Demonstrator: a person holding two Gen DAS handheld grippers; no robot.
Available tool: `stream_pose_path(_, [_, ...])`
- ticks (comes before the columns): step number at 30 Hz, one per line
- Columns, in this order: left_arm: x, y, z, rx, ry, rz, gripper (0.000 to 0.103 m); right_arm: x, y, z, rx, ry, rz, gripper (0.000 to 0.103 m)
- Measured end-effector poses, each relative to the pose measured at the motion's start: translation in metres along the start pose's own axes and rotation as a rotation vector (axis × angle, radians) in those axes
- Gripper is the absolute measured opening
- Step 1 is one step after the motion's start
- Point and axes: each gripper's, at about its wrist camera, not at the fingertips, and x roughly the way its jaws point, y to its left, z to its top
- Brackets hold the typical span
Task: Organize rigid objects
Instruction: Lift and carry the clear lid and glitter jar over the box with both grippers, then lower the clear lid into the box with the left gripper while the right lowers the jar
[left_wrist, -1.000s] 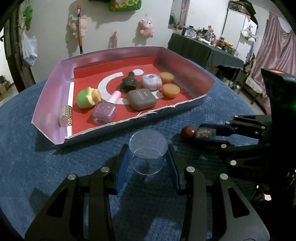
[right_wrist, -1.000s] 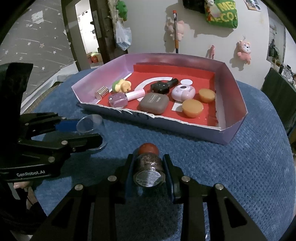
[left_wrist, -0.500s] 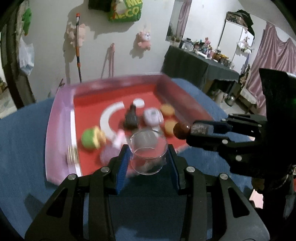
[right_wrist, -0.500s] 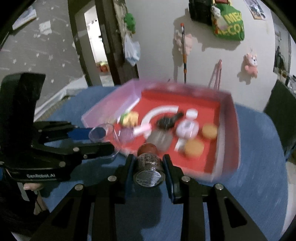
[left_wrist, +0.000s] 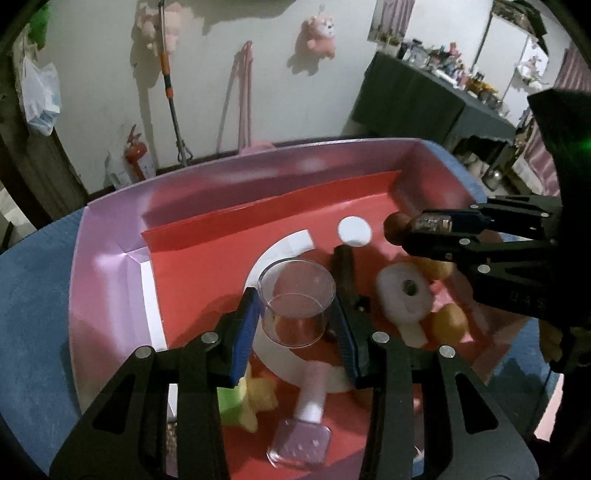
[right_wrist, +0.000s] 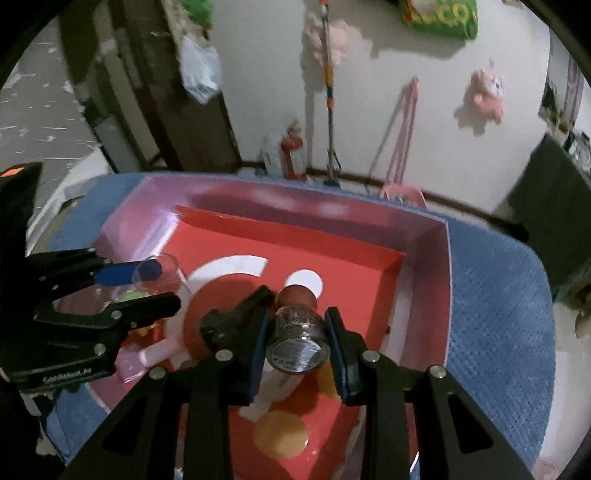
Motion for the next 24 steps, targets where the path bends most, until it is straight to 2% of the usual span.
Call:
stream_pose_path(9, [0.022, -0.003, 0.01, 0.007, 0.049, 0.046, 0.038, 0.032, -0.003, 0.021, -0.004, 0.083, -0.073, 0.033])
stream_pose_path(21, [0.028, 0.001, 0.006, -0.017, 0.074, 0.046, 0.038, 0.055, 0.001, 0.023, -0.016, 0.187, -0.13, 0.033])
stream_pose_path(24, [0.026, 0.002, 0.005, -0.02, 0.071, 0.043, 0.038, 0.056, 0.0, 0.025, -0.018, 0.19, -0.139, 0.033])
